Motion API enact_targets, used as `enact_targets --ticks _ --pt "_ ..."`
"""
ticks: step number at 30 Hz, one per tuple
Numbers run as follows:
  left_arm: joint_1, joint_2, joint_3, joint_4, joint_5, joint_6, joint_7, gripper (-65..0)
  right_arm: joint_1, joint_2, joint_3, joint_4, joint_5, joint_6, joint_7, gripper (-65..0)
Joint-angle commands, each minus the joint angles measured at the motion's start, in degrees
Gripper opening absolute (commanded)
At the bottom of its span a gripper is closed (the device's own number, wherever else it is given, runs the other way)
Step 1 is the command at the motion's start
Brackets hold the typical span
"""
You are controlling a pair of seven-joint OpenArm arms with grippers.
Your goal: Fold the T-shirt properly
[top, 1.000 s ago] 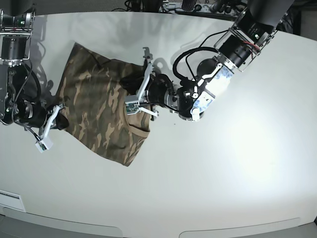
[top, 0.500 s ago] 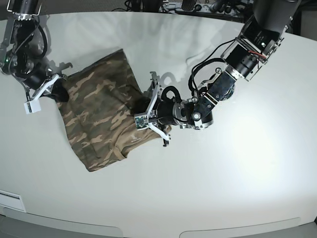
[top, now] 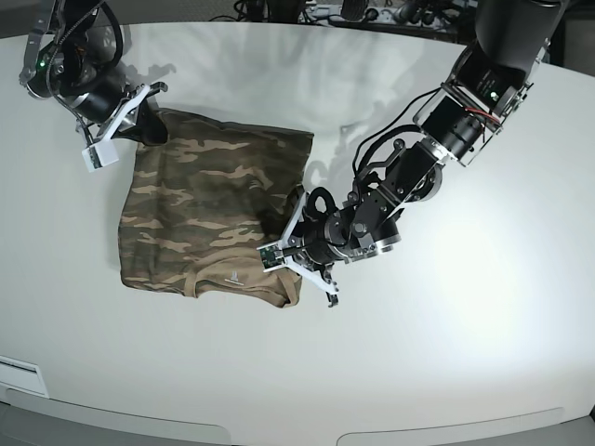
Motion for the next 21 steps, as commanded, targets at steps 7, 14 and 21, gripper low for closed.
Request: enact_targets --ticks 7,14,21 --pt "-1.86 -1.05 -7.5 9.68 -23.47 -2.82 13.73 -65.0 0.74 0.66 2.91 11.87 3.04 0.34 4.72 -65.0" --pt "2.82 -5.57 -20.35 18.69 -55.43 -13.55 24.68 -65.0 2.1 0.63 13.66 15.37 18.97 0.34 2.05 -65.0" --pt "15.21 -9.62 -30.88 24.46 -81.13 -13.91 36.98 -65.0 1.29 0.98 25.53 15.37 37.34 0.34 -18.84 -65.0"
